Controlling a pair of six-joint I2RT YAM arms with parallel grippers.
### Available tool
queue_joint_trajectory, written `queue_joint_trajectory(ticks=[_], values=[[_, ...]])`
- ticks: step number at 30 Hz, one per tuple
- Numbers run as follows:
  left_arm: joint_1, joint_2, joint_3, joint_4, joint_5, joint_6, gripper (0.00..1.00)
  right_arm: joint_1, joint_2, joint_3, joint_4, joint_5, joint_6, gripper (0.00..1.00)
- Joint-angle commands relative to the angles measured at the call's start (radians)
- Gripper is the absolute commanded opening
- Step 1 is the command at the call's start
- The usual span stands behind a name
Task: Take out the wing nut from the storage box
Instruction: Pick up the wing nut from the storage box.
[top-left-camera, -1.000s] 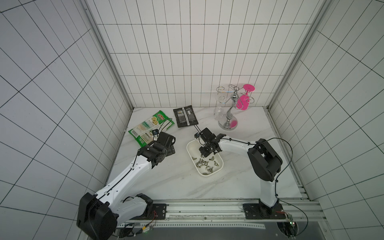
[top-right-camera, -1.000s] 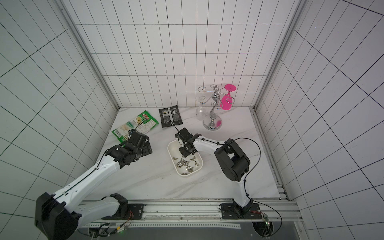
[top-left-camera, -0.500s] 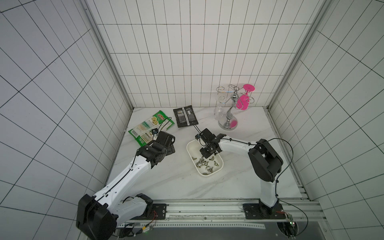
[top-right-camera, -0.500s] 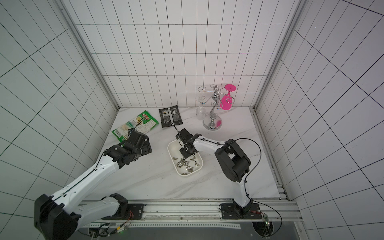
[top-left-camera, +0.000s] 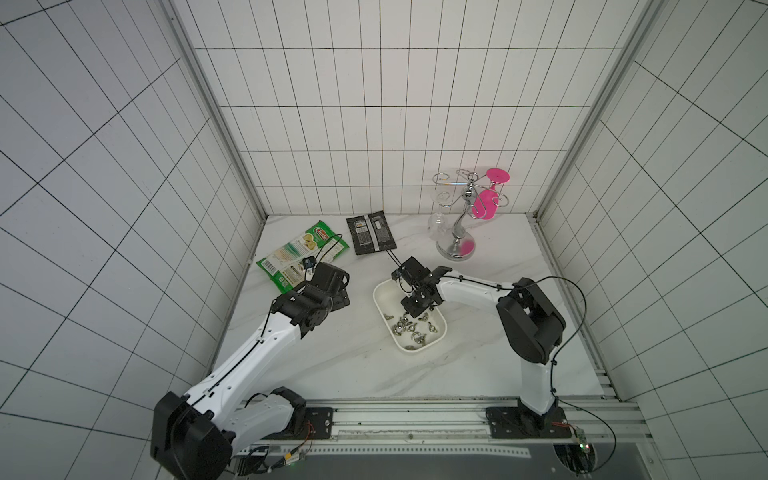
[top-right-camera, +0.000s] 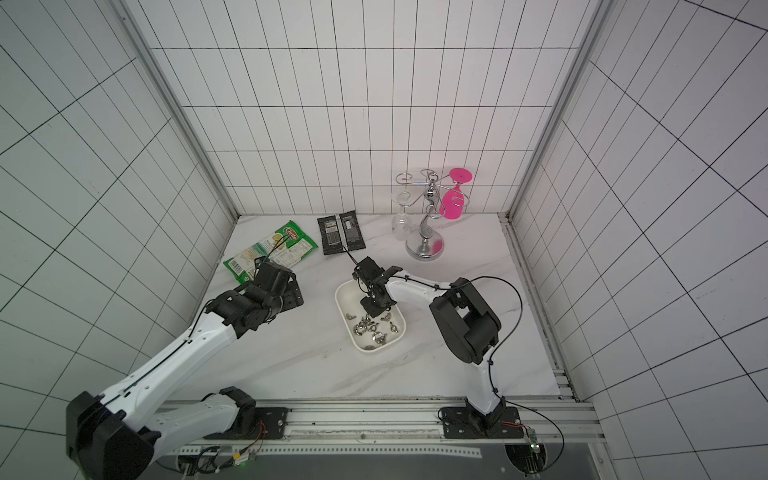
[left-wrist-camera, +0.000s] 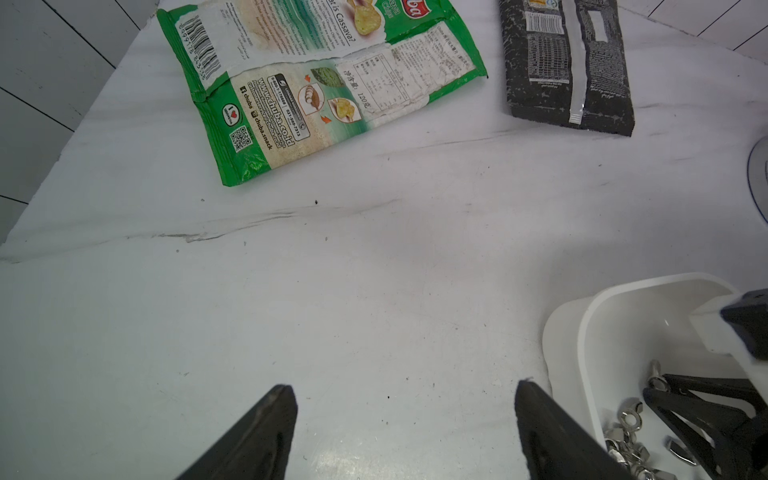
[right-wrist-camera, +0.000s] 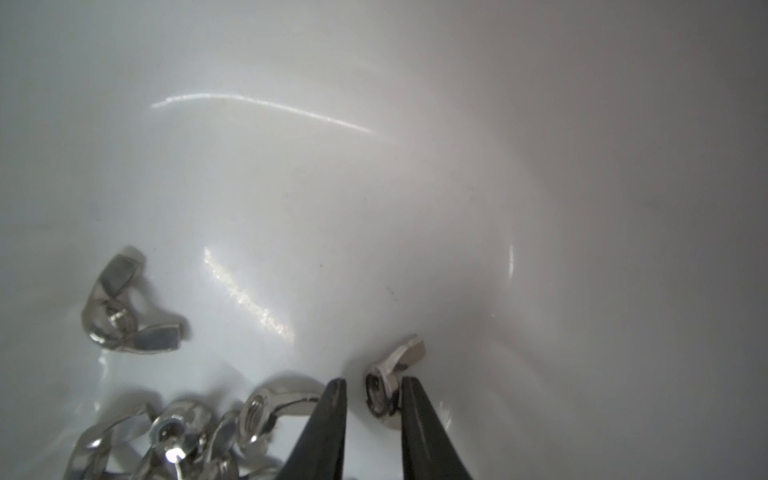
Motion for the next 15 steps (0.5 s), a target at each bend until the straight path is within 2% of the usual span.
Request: queue_joint_trajectory(ticks=[1, 6, 15], values=[[-0.001, -0.019, 0.03, -0.006, -0.01, 0.014, 0.86, -0.005, 0.027, 0.016, -0.006, 0.013, 0.004, 0.25], [-0.001, -0.018, 0.028, -0.008, -0.008, 0.015, 0.86, -0.005, -0.001, 0.001, 0.01, 0.019, 0.008, 0.19], [-0.001, 0.004, 0.039, 0.0, 0.0, 0.025, 0.86, -0.014, -0.189, -0.038, 0.036, 0.039, 0.035, 0.15]])
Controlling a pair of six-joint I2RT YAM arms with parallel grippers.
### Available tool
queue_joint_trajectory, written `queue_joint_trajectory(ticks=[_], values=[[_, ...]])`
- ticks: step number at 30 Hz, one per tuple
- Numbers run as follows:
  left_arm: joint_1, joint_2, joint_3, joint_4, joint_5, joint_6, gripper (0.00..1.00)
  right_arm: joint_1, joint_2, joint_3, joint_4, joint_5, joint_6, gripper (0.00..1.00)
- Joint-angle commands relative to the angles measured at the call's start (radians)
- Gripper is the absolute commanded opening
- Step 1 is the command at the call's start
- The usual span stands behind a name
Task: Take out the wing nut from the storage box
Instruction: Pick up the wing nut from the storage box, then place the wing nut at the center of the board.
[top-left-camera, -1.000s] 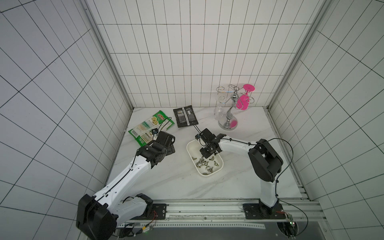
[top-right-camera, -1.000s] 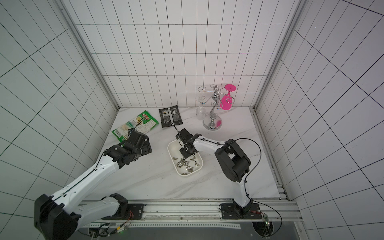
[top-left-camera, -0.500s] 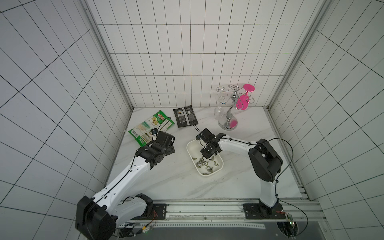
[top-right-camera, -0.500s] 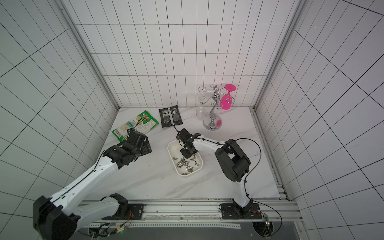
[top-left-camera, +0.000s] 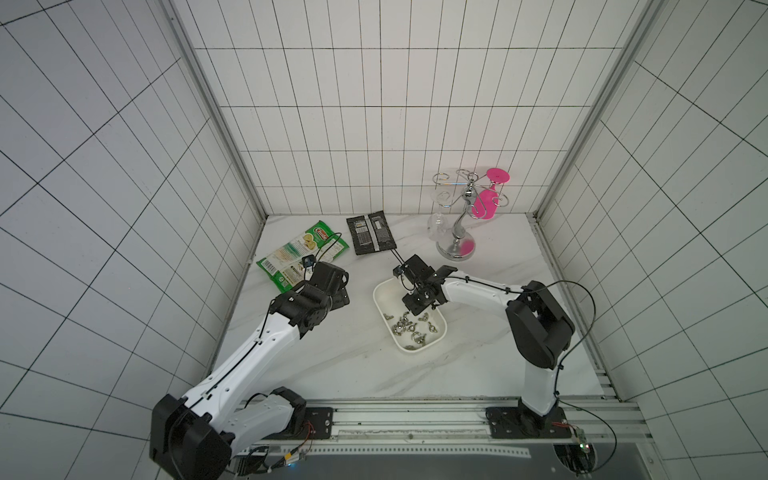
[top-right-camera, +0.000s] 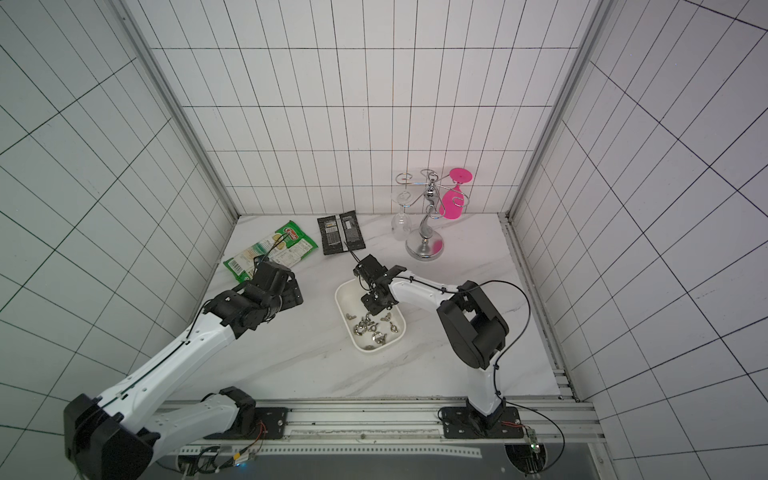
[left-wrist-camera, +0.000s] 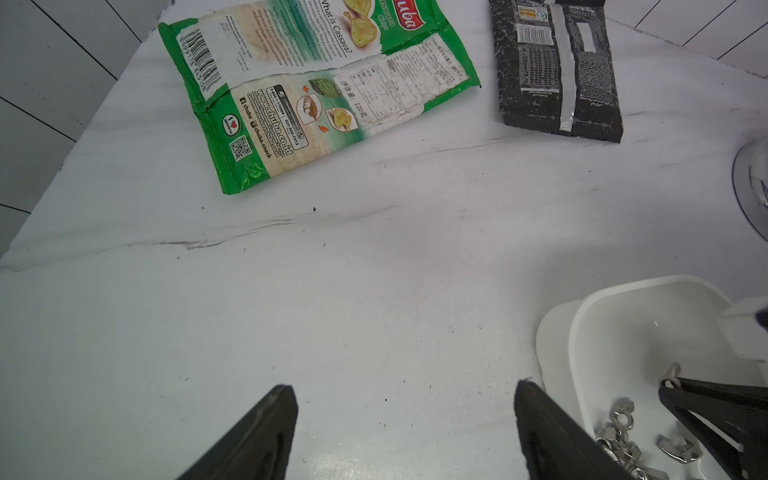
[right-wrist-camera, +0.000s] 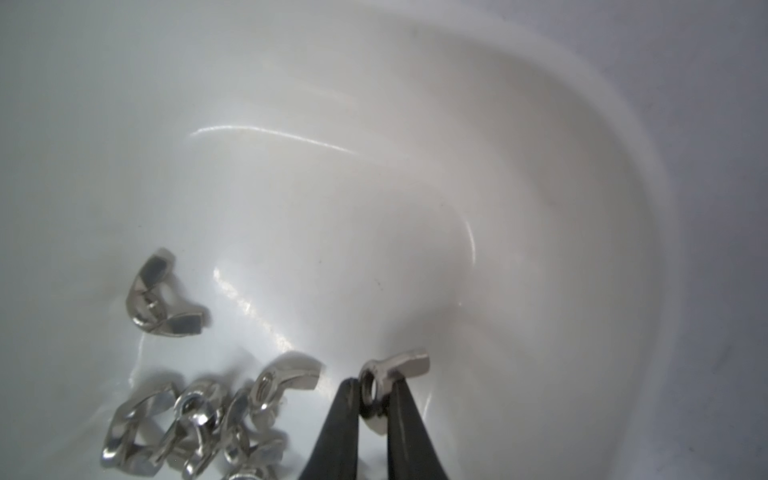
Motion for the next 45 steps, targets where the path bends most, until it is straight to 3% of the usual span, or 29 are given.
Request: queue_joint_trajectory(ticks=[1, 10, 18, 26, 45], values=[[-0.001, 0.013, 0.028, 0.0, 0.002, 0.013, 0.86, -0.02, -0.11, -0.015, 0.017, 0.021, 0.031, 0.15], [-0.004, 0.039, 0.036, 0.012, 0.027, 0.016, 0.85, -0.218, -0.262, -0.136, 0.03, 0.005, 0.088, 0.13], [-0.005, 0.062, 0.046, 0.022, 0.039, 0.029, 0.85, -0.355, -0.204, -0.22, 0.103, 0.014, 0.15, 0.13], [-0.01, 0.061, 0.037, 0.025, 0.042, 0.031, 0.85, -0.399, -0.118, -0.229, 0.181, 0.028, 0.183, 0.13], [-0.01, 0.06, 0.032, 0.031, 0.04, 0.026, 0.85, -0.392, 0.013, -0.181, 0.227, -0.013, 0.193, 0.17]])
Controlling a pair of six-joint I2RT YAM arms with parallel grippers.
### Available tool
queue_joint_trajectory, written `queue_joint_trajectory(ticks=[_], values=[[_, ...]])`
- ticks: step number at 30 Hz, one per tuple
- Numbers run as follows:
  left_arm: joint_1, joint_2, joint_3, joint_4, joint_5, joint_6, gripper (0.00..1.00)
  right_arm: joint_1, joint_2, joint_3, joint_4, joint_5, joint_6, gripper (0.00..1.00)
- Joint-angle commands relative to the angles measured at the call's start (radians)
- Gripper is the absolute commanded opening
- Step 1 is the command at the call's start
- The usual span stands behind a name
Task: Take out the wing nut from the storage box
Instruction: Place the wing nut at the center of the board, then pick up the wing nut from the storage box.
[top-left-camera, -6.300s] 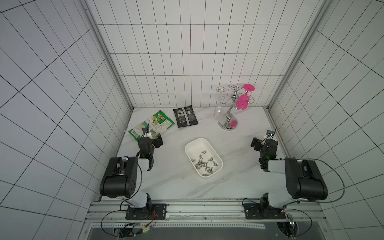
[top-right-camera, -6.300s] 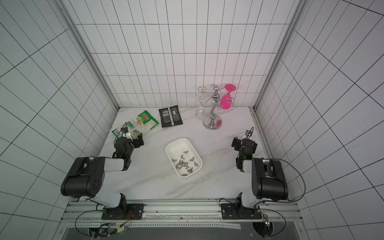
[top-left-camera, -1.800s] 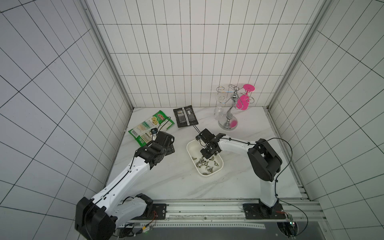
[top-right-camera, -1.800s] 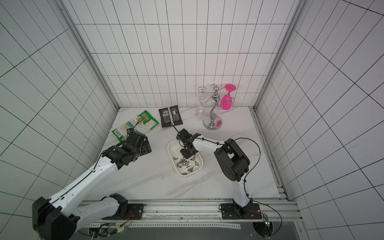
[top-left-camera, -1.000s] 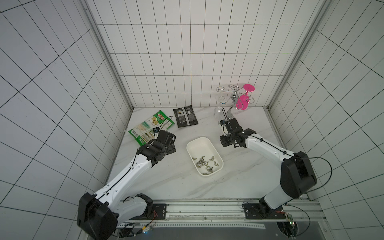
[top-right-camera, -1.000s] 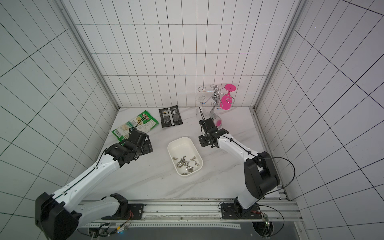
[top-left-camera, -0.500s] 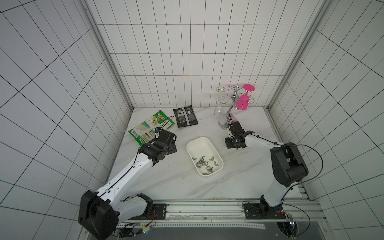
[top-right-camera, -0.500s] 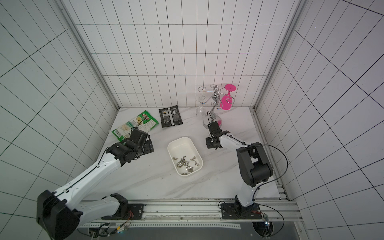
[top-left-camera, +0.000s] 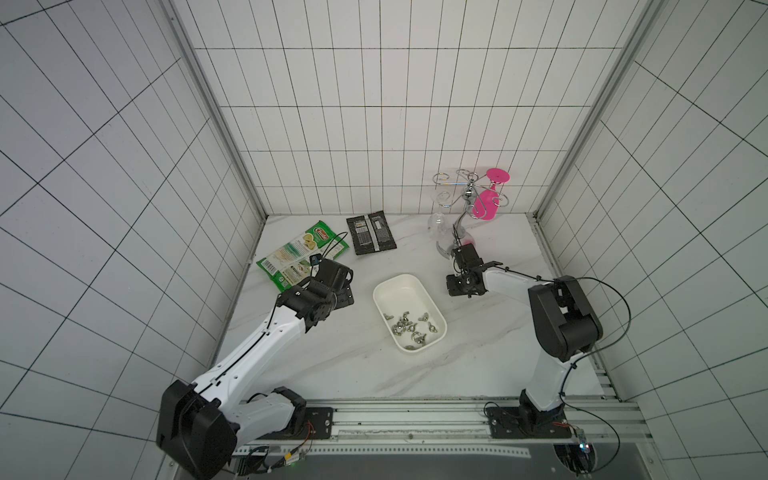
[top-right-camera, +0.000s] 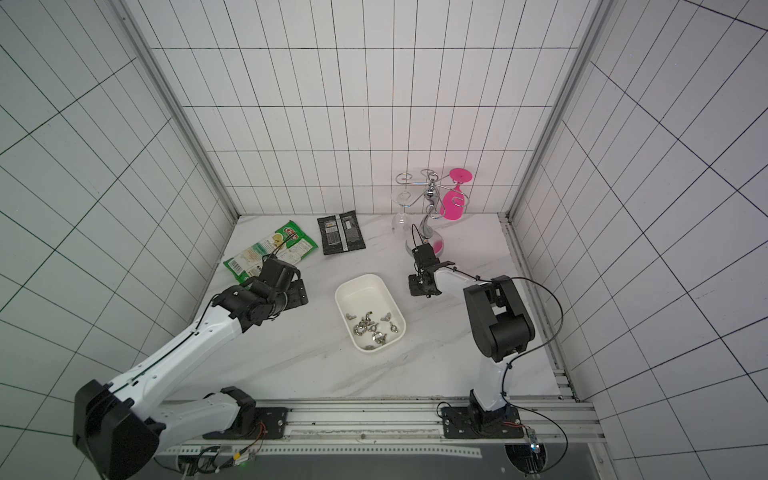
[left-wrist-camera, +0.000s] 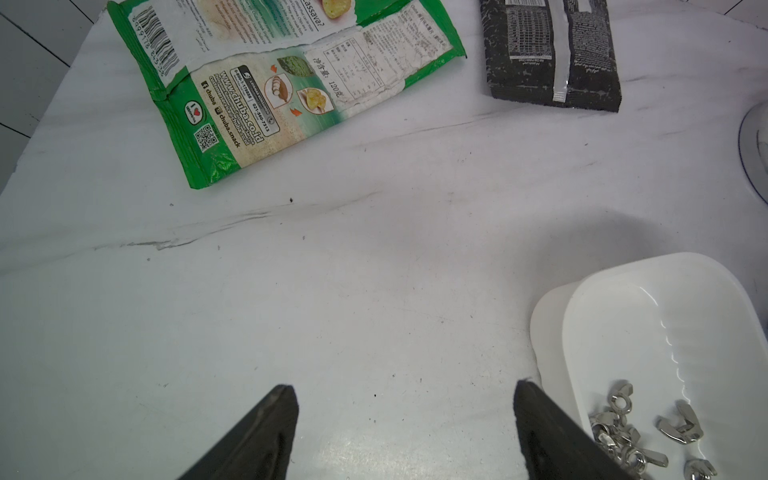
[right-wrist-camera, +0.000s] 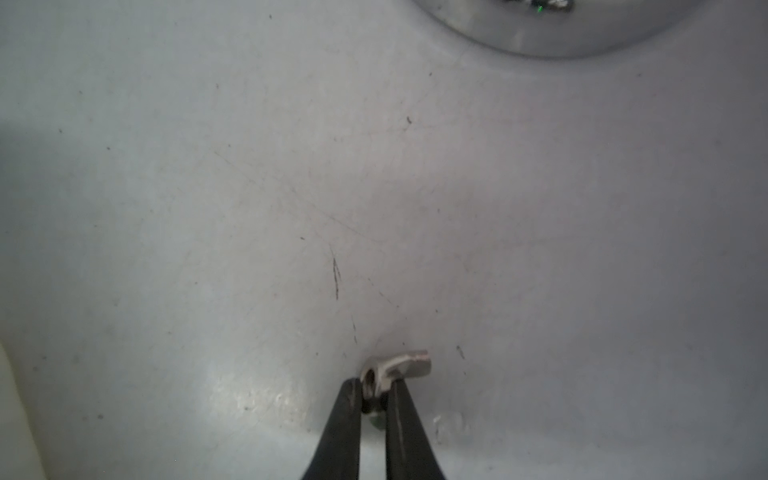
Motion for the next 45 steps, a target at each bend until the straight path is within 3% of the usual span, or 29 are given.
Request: queue_joint_trajectory(ticks=[1, 9, 15, 21, 26, 37, 45], values=[[-0.004, -0.002, 0.013, 0.023, -0.003, 0.003, 0.85, -0.003, 0.028, 0.016, -0.006, -0.007, 0.015, 0.19], [-0.005, -0.005, 0.016, 0.022, -0.006, 0.004, 0.85, -0.003, 0.017, 0.023, -0.018, -0.006, 0.015, 0.27], [-0.004, -0.008, 0.019, 0.018, -0.017, 0.004, 0.85, 0.023, -0.078, 0.032, -0.059, 0.037, 0.004, 0.31], [-0.004, -0.002, 0.025, 0.018, -0.018, 0.002, 0.85, 0.151, -0.193, 0.056, -0.137, 0.131, 0.003, 0.32], [-0.005, -0.003, 0.021, 0.017, -0.017, -0.002, 0.85, 0.289, -0.246, 0.055, -0.157, 0.12, 0.018, 0.32], [-0.005, -0.005, 0.015, 0.017, -0.012, -0.011, 0.85, 0.456, -0.162, 0.117, -0.155, 0.05, 0.055, 0.32], [-0.005, -0.017, 0.002, 0.011, -0.022, -0.017, 0.85, 0.477, -0.108, 0.1, -0.122, 0.016, 0.21, 0.31]])
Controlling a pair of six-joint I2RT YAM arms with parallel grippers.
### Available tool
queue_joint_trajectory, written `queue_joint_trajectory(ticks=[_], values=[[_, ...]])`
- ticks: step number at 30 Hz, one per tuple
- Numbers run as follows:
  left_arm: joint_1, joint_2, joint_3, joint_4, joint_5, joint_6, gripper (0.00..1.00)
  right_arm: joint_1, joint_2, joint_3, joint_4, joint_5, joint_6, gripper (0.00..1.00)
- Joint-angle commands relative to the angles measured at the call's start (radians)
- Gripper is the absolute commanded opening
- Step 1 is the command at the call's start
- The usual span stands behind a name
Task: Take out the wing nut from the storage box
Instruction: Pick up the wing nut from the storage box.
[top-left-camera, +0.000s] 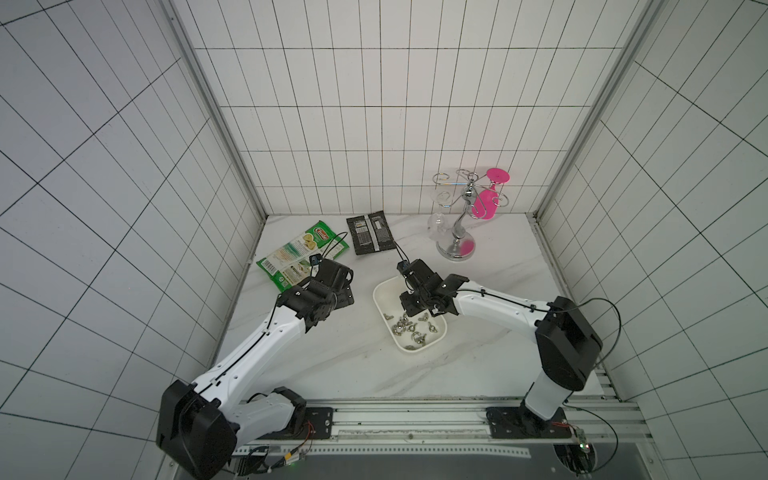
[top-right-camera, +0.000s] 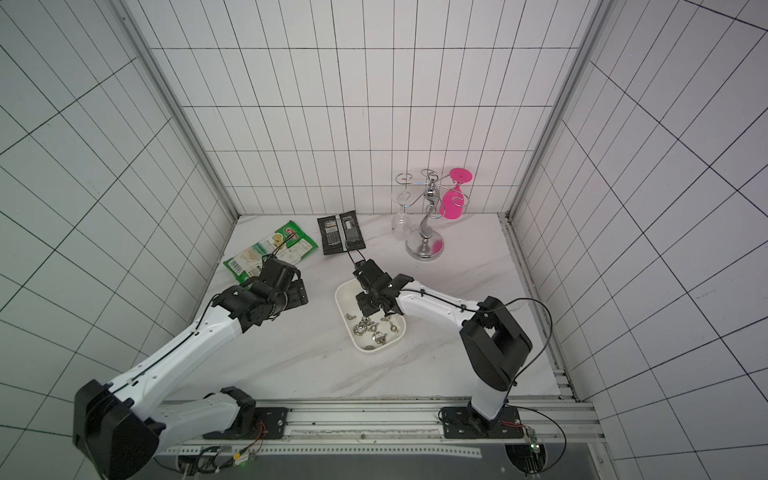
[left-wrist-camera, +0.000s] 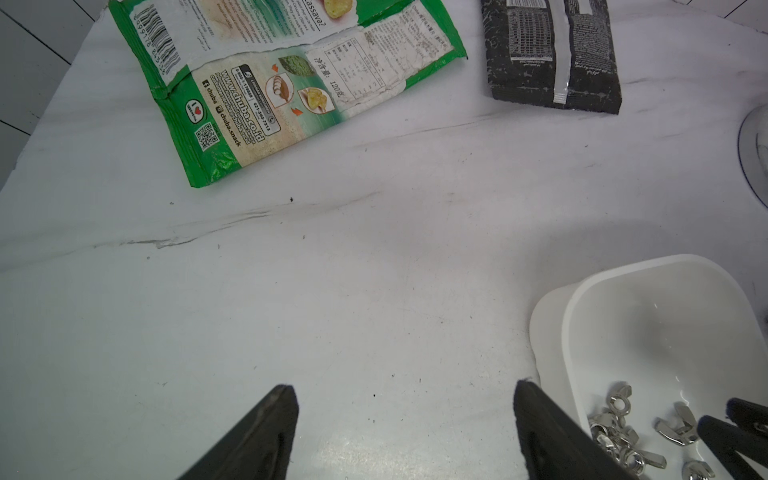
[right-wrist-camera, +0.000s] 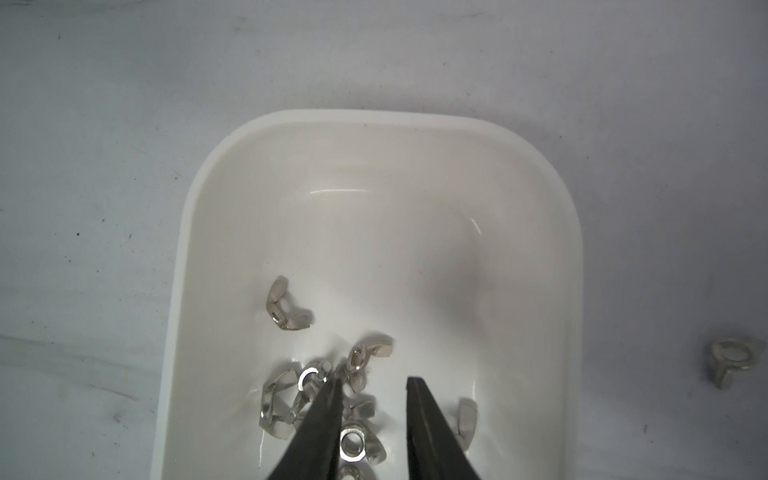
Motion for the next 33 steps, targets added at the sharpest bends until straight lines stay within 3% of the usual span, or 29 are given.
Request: queue_joint_trajectory(ticks=[1, 12, 33], values=[[-0.003, -0.017, 0.002, 0.011, -0.02, -0.007, 0.85, 0.004, 0.009, -0.008, 0.021, -0.011, 0.12, 0.31], [-0.003, -0.018, 0.002, 0.007, -0.021, -0.004, 0.85, 0.004, 0.078, -0.066, 0.128, -0.057, 0.275, 0.31], [-0.003, -0.023, -0.004, 0.004, -0.026, -0.002, 0.85, 0.003, 0.164, -0.071, 0.146, -0.073, 0.303, 0.28]])
